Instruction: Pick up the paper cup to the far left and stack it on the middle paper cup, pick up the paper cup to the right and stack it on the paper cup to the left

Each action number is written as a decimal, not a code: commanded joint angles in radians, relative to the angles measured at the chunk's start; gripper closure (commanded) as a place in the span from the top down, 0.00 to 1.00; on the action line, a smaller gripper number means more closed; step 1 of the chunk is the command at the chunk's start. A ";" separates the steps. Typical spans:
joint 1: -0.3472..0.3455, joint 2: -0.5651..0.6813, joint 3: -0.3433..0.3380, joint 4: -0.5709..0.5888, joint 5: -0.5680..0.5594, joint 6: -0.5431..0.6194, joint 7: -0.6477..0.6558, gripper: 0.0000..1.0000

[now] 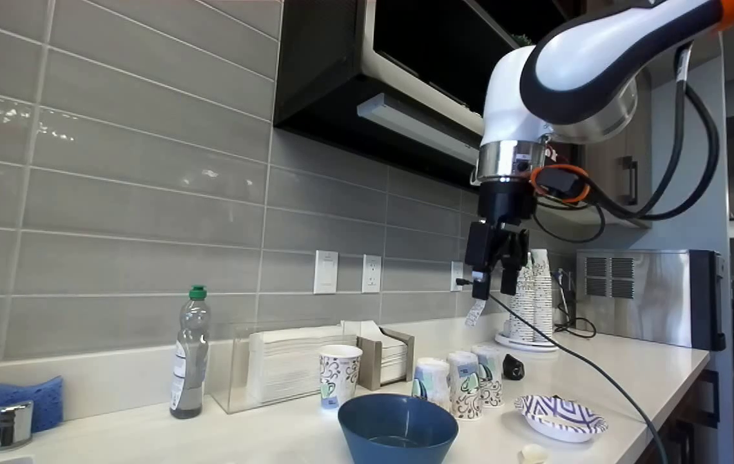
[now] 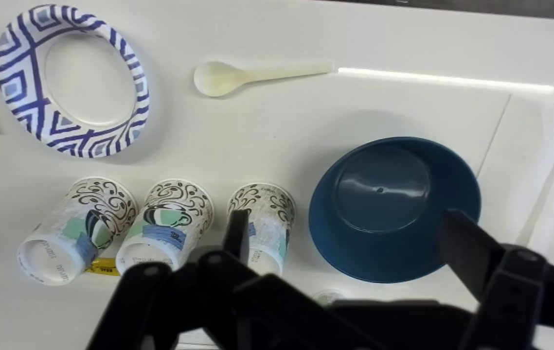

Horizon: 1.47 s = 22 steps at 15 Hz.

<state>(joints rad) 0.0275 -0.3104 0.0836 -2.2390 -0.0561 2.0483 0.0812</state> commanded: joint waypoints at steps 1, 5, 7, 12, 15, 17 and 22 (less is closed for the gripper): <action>-0.008 0.120 -0.002 0.096 -0.043 0.009 0.017 1.00; 0.001 0.130 -0.014 0.083 -0.018 0.022 0.001 1.00; 0.002 0.158 -0.015 0.103 -0.017 0.023 0.001 1.00; 0.002 0.164 -0.015 0.112 -0.017 0.023 0.001 1.00; -0.003 0.181 -0.023 0.106 -0.003 0.044 0.003 1.00; -0.009 0.199 -0.030 0.097 -0.007 0.096 0.008 1.00; -0.013 0.254 -0.053 0.100 0.001 0.197 0.005 1.00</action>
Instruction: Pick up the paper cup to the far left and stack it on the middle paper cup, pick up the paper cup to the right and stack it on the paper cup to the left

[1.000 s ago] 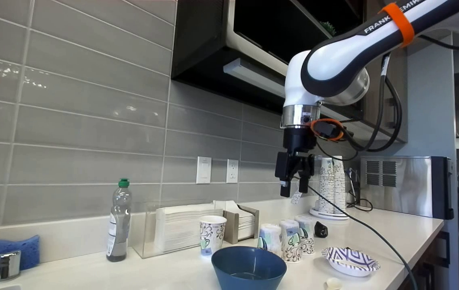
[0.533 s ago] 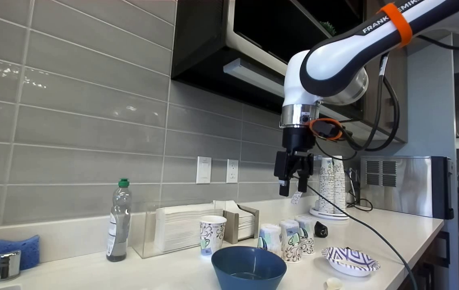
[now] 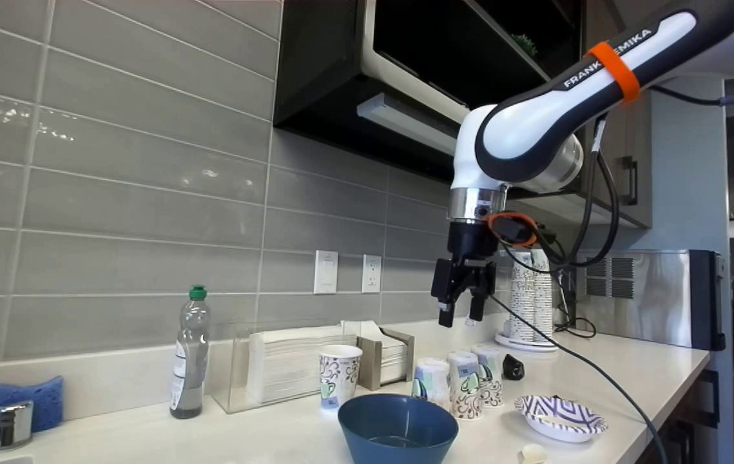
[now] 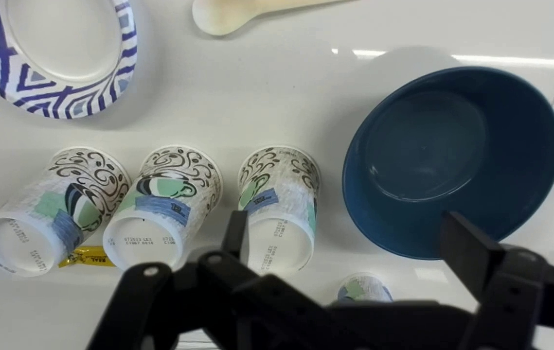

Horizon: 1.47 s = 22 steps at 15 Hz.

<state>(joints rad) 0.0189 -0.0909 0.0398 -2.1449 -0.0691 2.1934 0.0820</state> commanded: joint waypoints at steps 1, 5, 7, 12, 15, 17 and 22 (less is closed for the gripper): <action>-0.006 0.048 -0.015 0.008 0.016 0.064 0.006 1.00; -0.013 0.098 -0.032 0.024 0.027 0.097 0.003 1.00; -0.011 0.122 -0.036 0.035 0.034 0.108 -0.003 1.00; -0.009 0.175 -0.037 0.061 0.053 0.123 -0.010 1.00; -0.008 0.204 -0.037 0.078 0.055 0.126 -0.009 1.00; -0.009 0.222 -0.037 0.093 0.056 0.130 -0.011 1.00; -0.009 0.265 -0.038 0.131 0.052 0.129 -0.010 1.00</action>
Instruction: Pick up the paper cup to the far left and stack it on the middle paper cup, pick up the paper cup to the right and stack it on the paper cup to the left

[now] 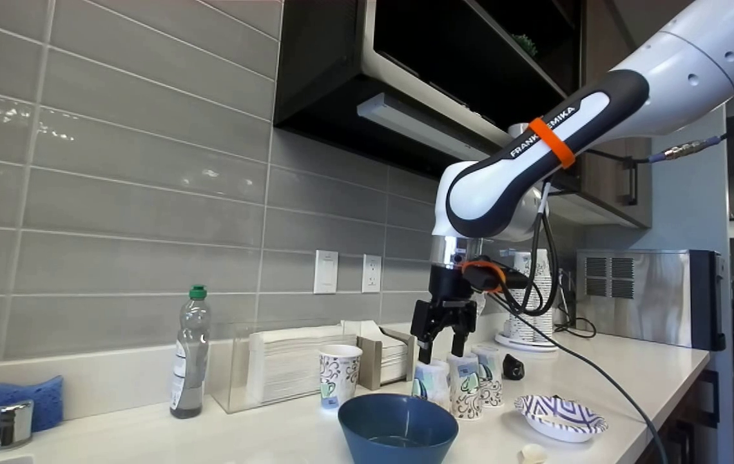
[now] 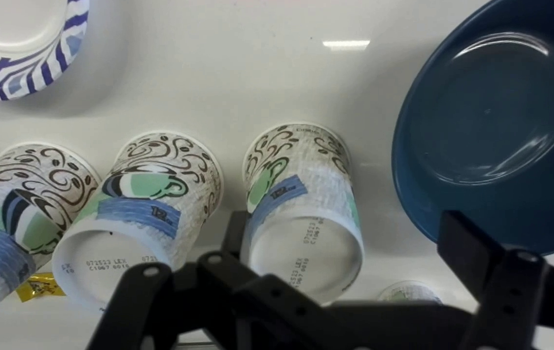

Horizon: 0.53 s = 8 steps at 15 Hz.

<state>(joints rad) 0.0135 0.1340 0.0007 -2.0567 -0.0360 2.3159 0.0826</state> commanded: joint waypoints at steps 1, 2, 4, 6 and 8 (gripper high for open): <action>-0.004 0.047 0.001 0.050 0.019 0.008 -0.012 1.00; -0.005 0.052 0.001 0.057 0.025 0.008 -0.016 1.00; -0.005 0.064 0.000 0.069 0.021 0.006 -0.014 1.00; -0.005 0.074 -0.002 0.081 0.017 0.004 -0.012 0.98; -0.005 0.082 -0.003 0.089 0.016 0.001 -0.012 0.90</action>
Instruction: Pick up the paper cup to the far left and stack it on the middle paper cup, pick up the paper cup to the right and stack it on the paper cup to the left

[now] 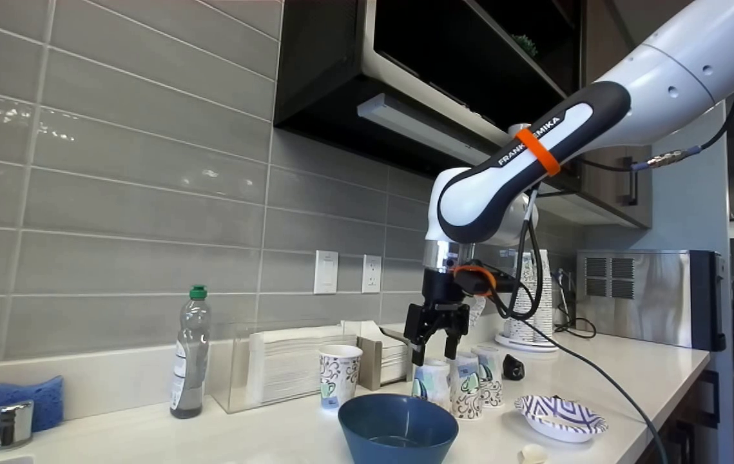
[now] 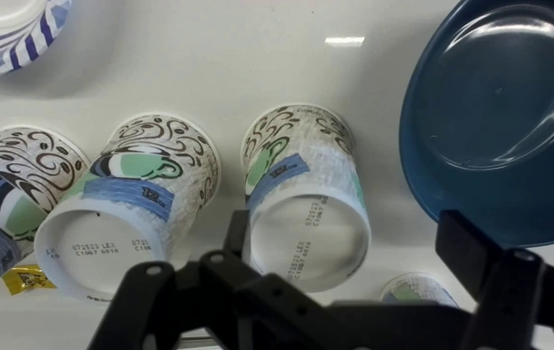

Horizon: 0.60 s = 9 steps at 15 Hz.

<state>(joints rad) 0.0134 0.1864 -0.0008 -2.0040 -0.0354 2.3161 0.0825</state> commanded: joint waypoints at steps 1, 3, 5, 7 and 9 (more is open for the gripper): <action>-0.005 0.032 -0.002 0.041 0.014 -0.001 -0.011 0.79; -0.006 0.036 -0.002 0.044 0.017 -0.001 -0.012 0.68; -0.007 0.039 -0.004 0.051 0.017 -0.002 -0.012 0.53; -0.008 0.039 -0.005 0.054 0.021 -0.001 -0.013 0.44; -0.007 0.042 -0.005 0.059 0.020 -0.002 -0.014 0.28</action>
<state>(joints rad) 0.0128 0.2035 -0.0072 -1.9730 -0.0353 2.3161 0.0824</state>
